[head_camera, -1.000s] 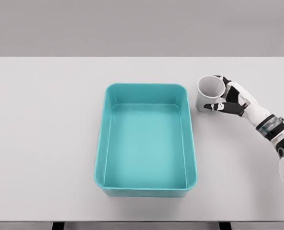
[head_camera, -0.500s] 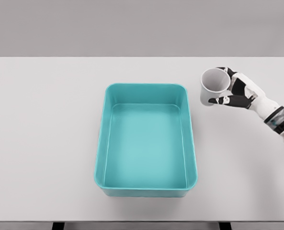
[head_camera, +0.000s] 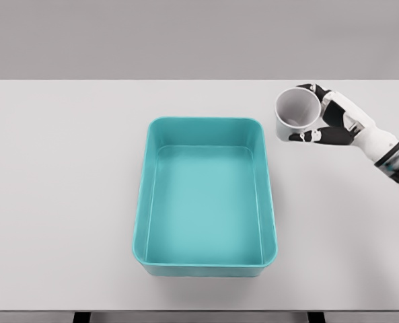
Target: Put the paper cup into the basket with your right arm
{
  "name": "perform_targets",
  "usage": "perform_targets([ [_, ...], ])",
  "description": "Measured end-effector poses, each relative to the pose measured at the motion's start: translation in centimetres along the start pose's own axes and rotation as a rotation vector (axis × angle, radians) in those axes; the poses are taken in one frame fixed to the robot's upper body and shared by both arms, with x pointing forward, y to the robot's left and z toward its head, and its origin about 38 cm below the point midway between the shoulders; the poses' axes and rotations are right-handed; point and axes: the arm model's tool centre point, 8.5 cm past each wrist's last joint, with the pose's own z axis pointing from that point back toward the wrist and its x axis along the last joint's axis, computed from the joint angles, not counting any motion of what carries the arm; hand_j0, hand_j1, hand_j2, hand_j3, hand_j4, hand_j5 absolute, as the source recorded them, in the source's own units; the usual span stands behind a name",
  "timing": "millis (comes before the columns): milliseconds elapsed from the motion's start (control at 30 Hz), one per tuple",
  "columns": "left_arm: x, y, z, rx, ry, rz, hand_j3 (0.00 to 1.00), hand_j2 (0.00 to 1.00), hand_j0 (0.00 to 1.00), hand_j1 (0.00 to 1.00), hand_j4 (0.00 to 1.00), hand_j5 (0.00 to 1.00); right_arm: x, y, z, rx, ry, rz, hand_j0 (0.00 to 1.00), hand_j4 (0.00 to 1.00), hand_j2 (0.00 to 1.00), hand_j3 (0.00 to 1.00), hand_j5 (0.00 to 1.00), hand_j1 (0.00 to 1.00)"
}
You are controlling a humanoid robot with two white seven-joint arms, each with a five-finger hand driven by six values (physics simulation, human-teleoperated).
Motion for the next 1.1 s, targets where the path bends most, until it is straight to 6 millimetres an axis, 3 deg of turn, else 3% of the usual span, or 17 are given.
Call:
perform_targets([
  [467, 0.0, 0.0, 0.0, 0.0, 0.0, 0.0, 1.0, 1.0, 1.0, 1.0, 1.0, 1.0, 4.0, 1.2, -1.1, 0.063, -0.093, 0.082, 0.65, 0.65, 0.65, 0.65, 0.65, 0.65],
  [1100, 0.0, 0.0, 0.0, 0.0, 0.0, 0.0, 1.0, 1.0, 1.0, 1.0, 1.0, 1.0, 6.4, 4.2, -2.9, 0.171, -0.12, 0.236, 0.65, 0.65, 0.65, 0.65, 0.65, 0.65],
])
